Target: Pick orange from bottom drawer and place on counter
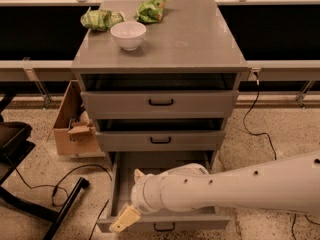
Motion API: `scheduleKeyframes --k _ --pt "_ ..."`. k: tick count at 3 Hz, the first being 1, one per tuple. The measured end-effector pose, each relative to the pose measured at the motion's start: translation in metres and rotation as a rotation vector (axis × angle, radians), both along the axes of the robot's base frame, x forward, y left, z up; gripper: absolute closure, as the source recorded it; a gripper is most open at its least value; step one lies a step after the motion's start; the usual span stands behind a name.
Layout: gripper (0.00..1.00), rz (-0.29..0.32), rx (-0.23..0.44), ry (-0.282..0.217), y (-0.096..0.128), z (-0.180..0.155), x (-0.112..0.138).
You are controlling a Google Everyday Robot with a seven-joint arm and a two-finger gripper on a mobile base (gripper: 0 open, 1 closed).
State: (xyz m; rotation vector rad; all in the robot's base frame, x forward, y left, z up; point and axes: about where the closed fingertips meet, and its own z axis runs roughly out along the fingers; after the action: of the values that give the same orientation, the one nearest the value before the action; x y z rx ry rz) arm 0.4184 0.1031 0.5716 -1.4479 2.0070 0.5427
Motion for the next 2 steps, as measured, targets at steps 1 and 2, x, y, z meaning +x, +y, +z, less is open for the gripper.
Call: scheduleKeyframes --k 1,2 --pt "0.00 -0.017 -0.001 0.008 -0.003 -0.025 0.013" --pt "0.00 -0.038 -0.044 0.032 -0.016 -0.118 0.064"
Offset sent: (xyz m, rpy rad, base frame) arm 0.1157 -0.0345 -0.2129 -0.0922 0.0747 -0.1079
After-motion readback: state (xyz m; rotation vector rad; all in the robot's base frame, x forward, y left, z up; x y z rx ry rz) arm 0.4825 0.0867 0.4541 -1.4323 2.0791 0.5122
